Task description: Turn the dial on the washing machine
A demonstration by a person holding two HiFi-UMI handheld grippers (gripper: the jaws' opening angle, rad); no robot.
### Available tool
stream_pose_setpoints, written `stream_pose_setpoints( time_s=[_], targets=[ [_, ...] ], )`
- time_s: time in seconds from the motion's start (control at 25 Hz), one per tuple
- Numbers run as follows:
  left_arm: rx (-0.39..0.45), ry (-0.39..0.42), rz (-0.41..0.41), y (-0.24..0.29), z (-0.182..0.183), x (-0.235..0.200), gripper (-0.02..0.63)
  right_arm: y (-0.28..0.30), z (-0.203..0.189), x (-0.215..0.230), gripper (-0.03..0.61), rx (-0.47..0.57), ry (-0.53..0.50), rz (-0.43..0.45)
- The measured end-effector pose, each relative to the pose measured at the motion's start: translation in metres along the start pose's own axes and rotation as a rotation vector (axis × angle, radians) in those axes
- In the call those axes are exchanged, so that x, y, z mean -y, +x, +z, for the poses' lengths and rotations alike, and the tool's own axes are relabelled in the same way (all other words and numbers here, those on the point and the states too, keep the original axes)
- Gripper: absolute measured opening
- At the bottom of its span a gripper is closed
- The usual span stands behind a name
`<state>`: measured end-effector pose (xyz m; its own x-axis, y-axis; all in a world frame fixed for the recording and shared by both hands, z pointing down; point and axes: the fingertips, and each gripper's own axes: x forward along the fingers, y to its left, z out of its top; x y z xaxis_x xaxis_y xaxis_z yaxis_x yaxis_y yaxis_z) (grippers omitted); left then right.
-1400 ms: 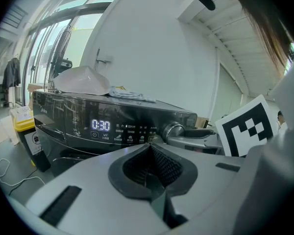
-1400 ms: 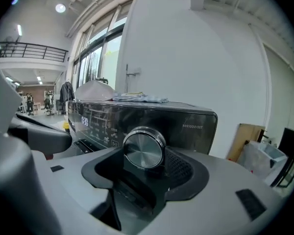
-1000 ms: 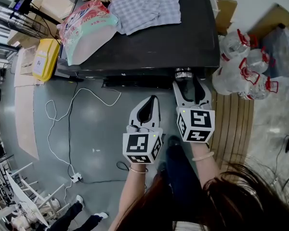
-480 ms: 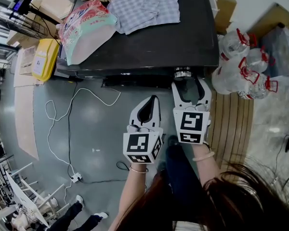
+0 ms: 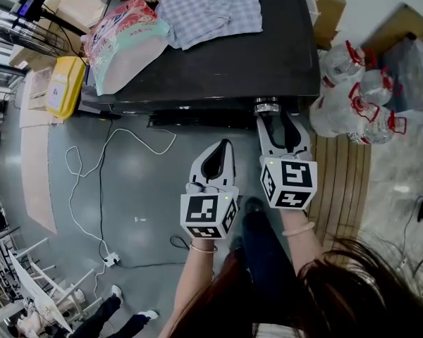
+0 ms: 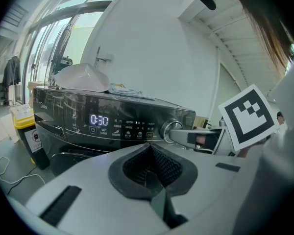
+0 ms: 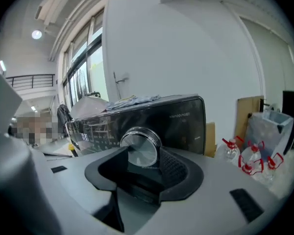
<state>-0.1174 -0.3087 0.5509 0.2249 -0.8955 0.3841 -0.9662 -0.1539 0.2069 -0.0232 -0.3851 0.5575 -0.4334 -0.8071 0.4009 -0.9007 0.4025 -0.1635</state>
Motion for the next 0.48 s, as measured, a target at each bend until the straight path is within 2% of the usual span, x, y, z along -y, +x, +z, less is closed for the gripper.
stream_pose_setpoints(
  time_s=[0.12,0.2,0.36,0.48],
  targets=[
    [-0.003,0.000,-0.002,0.0003,-0.0018,0.0014,0.015,0.0001,-0.0014,0.0016,0.222,0.010,0.129,0.025],
    [-0.004,0.000,-0.002,-0.0002,-0.0026,0.0018,0.015,0.0001,-0.0017,0.0019,0.222,0.015,0.154,0.031],
    [-0.006,0.000,-0.003,-0.0005,-0.0029,0.0025,0.015,-0.0002,-0.0005,0.0010,0.227,0.014,0.117,0.035],
    [-0.006,0.000,-0.005,0.0004,-0.0024,0.0036,0.015,-0.0009,0.0006,-0.0033,0.227,0.004,0.003,0.025]
  ],
)
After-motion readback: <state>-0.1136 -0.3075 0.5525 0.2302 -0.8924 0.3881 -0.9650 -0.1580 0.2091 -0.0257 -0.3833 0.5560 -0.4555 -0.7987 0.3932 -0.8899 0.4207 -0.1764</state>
